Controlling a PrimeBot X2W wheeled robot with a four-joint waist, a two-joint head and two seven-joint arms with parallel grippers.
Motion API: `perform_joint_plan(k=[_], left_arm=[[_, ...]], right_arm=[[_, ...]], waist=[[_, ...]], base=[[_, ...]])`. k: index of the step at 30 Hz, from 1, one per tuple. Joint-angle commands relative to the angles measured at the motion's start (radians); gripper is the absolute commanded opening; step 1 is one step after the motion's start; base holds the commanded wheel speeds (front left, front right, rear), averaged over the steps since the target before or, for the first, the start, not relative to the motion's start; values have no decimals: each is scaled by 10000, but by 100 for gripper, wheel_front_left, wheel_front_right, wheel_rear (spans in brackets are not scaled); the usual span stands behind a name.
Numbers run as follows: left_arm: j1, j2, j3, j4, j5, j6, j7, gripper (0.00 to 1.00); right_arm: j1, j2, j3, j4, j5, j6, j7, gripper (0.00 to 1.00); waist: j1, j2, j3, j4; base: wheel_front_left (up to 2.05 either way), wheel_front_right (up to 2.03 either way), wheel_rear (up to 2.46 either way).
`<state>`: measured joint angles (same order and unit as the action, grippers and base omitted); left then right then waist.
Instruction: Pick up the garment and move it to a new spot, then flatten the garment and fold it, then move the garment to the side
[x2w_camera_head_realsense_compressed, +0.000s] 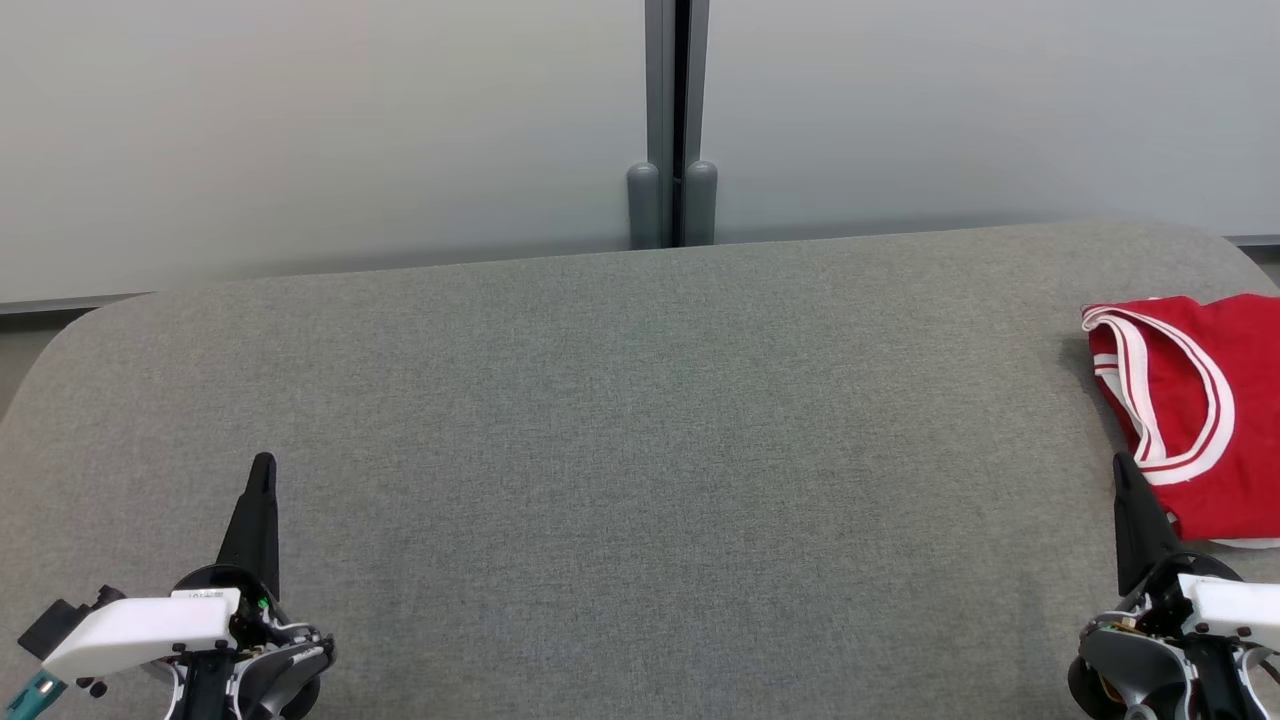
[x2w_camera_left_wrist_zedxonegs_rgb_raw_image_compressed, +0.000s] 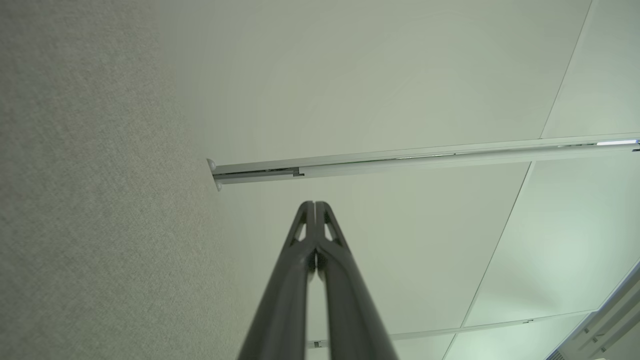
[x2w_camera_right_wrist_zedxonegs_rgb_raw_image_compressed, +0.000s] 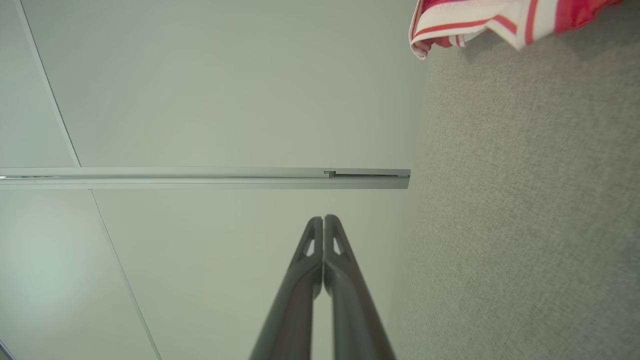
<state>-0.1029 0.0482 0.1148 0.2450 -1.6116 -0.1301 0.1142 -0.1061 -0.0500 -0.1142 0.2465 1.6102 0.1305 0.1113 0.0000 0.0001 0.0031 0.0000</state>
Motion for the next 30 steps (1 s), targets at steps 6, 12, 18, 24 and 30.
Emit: perform_joint_plan(k=[6,12,18,24,30], left_arm=[[-119,21,32,9,-21,-45,31,0],[-119,21,33,9,-21,-47,31,0],[-119,21,33,9,-17,-45,30,0],[-119,21,32,8,-17,-45,30,0],[-119,21,32,8,-18,-45,29,0]], right_arm=[[-72,-1,-15,16,39,4,45,0],[-72,-1,-15,16,38,4,46,0],[-71,0,-14,16,39,4,46,0],[-71,0,-15,16,38,4,47,0],[-70,1,-16,16,38,4,47,0]], waist=[[0,-1,0,0],[0,-1,0,0],[0,-1,0,0],[0,-1,0,0],[0,-1,0,0]], base=[[0,0,0],[0,0,0],[0,0,0],[0,0,0],[0,0,0]])
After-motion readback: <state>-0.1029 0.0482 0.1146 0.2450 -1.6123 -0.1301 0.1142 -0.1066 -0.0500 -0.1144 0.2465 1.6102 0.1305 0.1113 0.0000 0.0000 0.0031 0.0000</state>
